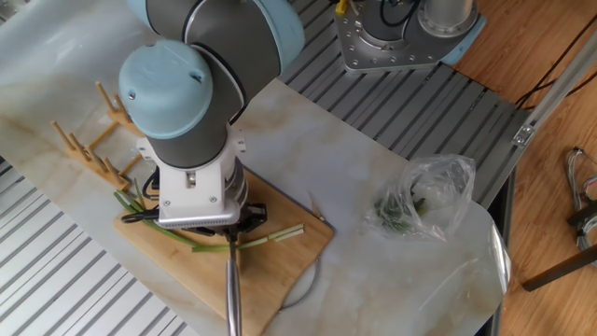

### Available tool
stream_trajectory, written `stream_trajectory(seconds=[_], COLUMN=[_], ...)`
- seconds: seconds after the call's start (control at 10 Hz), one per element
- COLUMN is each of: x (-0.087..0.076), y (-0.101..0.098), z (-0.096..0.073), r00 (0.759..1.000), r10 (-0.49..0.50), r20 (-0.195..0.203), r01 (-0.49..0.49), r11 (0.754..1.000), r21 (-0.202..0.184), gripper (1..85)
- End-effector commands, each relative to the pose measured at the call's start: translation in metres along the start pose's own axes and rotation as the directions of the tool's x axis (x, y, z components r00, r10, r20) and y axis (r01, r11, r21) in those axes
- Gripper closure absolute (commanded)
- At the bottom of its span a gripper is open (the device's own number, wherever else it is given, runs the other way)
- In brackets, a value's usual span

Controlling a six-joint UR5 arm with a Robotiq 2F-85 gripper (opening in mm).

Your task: Chop the green garlic

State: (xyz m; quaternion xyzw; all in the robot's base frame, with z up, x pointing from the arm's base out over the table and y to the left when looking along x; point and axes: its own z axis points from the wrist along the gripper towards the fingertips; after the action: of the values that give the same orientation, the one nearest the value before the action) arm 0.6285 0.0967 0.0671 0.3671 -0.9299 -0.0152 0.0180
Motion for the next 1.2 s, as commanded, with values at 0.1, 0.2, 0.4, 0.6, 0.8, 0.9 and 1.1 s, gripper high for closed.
stream_trajectory(seconds=[0.1,0.2,0.4,0.6,0.8,0.9,1.1], x=[-0.006,-0.007,-0.008,-0.008,-0.009,-0.009,-0.009], y=[0.012,0.015,0.018,0.02,0.022,0.023,0.023], z=[0.0,0.0,0.0,0.0,0.001,0.0,0.0], r00=[1.0,1.0,1.0,1.0,1.0,1.0,1.0], r10=[0.019,0.023,0.026,0.021,0.025,0.025,0.026], r20=[0.012,0.013,0.014,0.015,0.016,0.016,0.016], r01=[-0.019,-0.023,-0.026,-0.021,-0.024,-0.024,-0.026], r11=[1.0,1.0,1.0,1.0,0.999,0.999,0.999], r21=[-0.013,-0.012,-0.015,-0.02,-0.022,-0.022,-0.022], gripper=[84.3,84.3,84.3,84.3,84.3,84.3,84.3])
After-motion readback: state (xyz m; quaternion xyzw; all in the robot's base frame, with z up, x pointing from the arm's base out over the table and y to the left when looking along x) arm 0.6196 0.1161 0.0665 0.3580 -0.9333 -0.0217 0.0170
